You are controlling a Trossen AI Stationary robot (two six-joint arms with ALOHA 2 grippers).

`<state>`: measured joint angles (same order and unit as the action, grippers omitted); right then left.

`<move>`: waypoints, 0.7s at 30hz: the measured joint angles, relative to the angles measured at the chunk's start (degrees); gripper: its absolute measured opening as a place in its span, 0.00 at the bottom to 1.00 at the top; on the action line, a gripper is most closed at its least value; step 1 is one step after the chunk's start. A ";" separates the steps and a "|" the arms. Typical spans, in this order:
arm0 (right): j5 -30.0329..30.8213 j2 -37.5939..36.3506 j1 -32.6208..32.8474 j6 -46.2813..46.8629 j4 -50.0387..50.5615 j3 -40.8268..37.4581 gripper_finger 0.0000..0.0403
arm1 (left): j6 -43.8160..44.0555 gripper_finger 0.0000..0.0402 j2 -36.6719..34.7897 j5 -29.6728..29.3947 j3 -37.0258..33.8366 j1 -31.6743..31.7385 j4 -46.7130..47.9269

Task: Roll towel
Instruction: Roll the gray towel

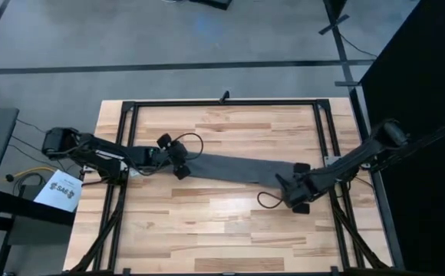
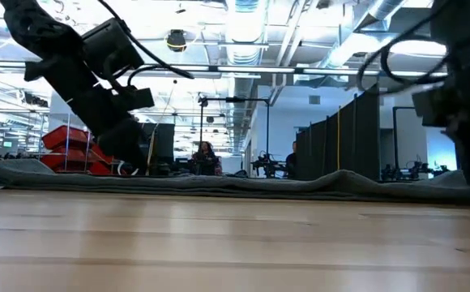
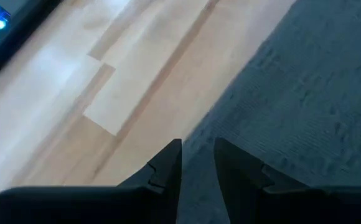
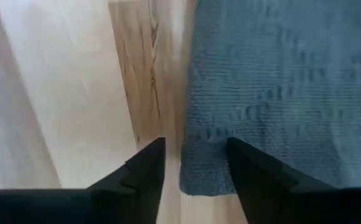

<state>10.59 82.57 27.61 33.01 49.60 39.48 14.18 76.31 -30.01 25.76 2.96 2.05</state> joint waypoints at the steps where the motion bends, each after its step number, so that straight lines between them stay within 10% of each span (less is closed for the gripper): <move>1: 0.02 1.34 0.03 0.00 -0.45 0.00 0.43 | 0.23 0.20 -0.04 0.31 0.00 -0.01 0.09; 7: 0.25 5.83 -1.02 1.49 1.90 1.71 0.42 | 0.15 0.20 -0.09 0.97 0.00 -0.35 -0.03; 21: 4.13 3.93 -3.84 0.87 9.69 4.73 0.01 | -0.25 0.20 -0.13 1.49 0.02 -0.44 0.21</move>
<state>14.72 86.50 23.76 33.89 59.29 44.21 13.93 76.18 -28.51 25.78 2.52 2.27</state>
